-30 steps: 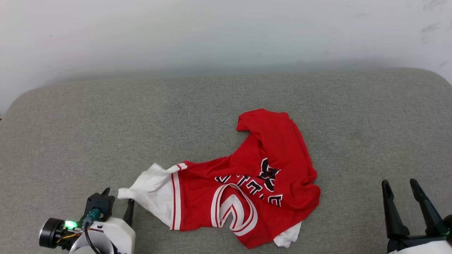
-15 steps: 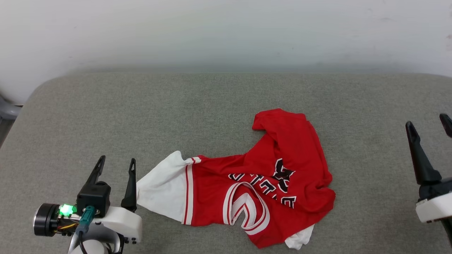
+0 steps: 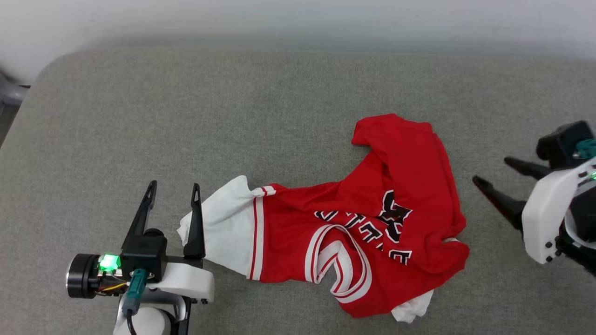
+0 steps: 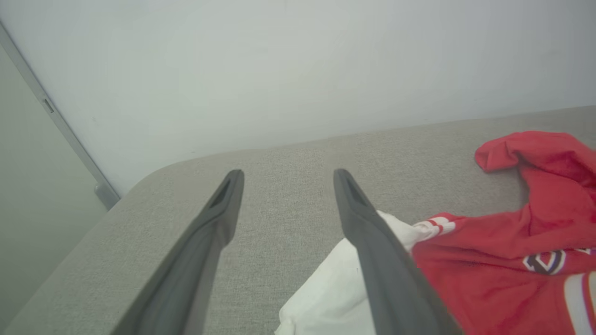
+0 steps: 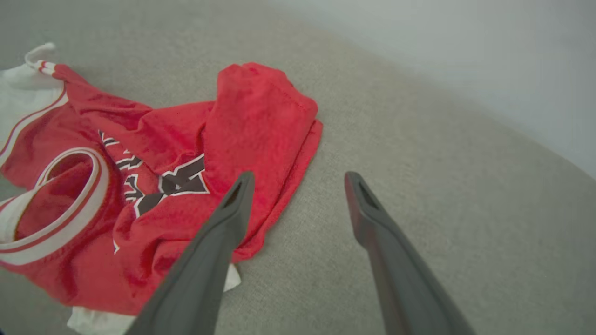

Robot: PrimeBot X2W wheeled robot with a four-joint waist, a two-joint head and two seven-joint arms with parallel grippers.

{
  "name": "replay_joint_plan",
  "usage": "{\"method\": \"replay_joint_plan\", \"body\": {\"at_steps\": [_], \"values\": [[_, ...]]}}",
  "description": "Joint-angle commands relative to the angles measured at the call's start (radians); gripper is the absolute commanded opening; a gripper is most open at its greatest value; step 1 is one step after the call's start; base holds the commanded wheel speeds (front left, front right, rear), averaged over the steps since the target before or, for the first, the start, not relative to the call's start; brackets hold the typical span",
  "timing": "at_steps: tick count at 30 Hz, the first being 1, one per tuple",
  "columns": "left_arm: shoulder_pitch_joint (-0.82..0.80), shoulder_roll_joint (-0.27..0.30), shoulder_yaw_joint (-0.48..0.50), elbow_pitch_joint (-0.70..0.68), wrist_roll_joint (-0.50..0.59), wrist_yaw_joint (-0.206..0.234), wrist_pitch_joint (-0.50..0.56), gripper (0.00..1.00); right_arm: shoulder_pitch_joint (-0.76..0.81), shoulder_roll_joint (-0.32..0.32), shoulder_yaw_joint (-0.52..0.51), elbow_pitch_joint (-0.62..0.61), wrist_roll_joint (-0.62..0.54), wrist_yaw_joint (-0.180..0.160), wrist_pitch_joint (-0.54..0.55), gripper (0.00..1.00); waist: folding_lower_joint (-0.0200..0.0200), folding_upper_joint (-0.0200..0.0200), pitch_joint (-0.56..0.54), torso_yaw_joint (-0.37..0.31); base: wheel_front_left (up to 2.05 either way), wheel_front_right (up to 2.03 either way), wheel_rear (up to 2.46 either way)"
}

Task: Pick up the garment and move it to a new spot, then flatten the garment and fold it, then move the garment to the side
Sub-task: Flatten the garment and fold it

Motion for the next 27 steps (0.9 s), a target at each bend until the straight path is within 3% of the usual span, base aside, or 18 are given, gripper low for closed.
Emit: {"method": "replay_joint_plan", "body": {"at_steps": [1, 7, 12, 20, 22, 27], "values": [[-0.011, -0.012, 0.011, -0.001, 0.011, -0.007, -0.002, 1.00, -0.023, -0.007, 0.029, 0.021, 0.030, -0.001, 0.044, 1.00, -0.0001, 0.0000, 0.031, 0.013, 0.00, 0.00, 0.00], [-0.031, -0.073, 0.048, 0.016, 0.056, -0.055, -0.002, 1.00, -0.134, 0.007, 0.138, 0.157, 0.130, -0.001, 0.194, 1.00, -0.0001, 0.0000, 0.092, 0.032, 0.00, 0.00, 0.00], [-0.048, -0.113, 0.080, 0.030, 0.092, -0.088, -0.002, 1.00, -0.194, 0.058, 0.204, 0.284, 0.160, -0.001, 0.200, 1.00, -0.0001, 0.0000, 0.129, 0.051, 0.00, 0.00, 0.00], [-0.046, -0.169, 0.133, 0.055, 0.137, -0.138, -0.002, 1.00, -0.170, 0.091, 0.405, 0.411, 0.179, 0.001, 0.149, 1.00, -0.0001, 0.0000, 0.147, 0.059, 0.00, 0.00, 0.00], [-0.041, -0.178, 0.146, 0.062, 0.146, -0.149, -0.002, 1.00, -0.182, 0.085, 0.433, 0.416, 0.177, 0.001, 0.091, 0.00, -0.0001, 0.0000, 0.143, 0.056, 0.00, 0.00, 0.00], [-0.023, -0.197, 0.181, 0.079, 0.166, -0.178, -0.002, 1.00, -0.235, 0.056, 0.427, 0.396, 0.205, -0.001, -0.091, 0.00, -0.0001, 0.0000, 0.112, 0.041, 0.00, 0.00, 0.00]]}}
